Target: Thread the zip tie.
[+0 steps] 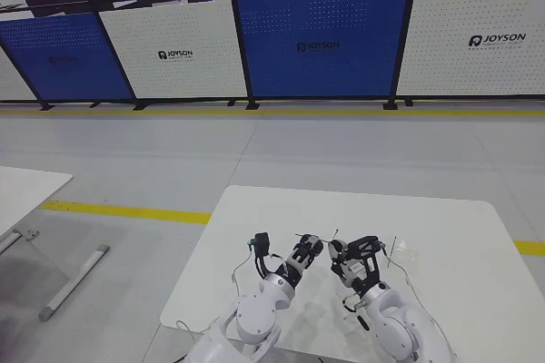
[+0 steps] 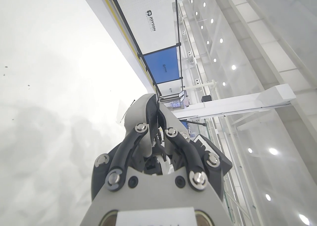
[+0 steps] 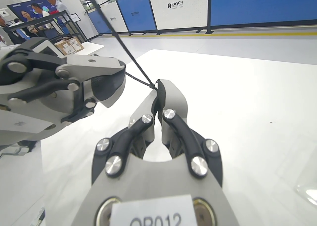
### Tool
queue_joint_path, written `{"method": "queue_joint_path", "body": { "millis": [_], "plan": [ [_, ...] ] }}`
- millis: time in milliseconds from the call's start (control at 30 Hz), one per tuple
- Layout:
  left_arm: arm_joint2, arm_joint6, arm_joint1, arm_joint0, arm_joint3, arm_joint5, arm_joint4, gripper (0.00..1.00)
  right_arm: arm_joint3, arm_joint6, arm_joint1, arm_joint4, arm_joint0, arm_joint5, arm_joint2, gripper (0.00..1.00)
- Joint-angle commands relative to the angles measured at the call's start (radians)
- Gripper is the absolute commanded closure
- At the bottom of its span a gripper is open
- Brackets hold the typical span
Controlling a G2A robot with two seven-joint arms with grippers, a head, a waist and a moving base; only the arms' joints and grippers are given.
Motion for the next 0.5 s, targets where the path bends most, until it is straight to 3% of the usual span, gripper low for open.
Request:
{"method": "queue_joint_path", "body": {
  "millis": [0, 467],
  "plan": [
    [-0.001, 0.004, 0.0, 0.001, -0.002, -0.005, -0.003, 1.0, 0.004, 0.002, 0.0, 0.0, 0.003, -0.001, -0.003, 1.0],
    [-0.01, 0.017, -0.003, 0.012, -0.022, -0.051, -0.032, 1.0, 0.031, -0.015, 0.0, 0.01, 0.009, -0.007, -0.01, 1.0]
  ]
}}
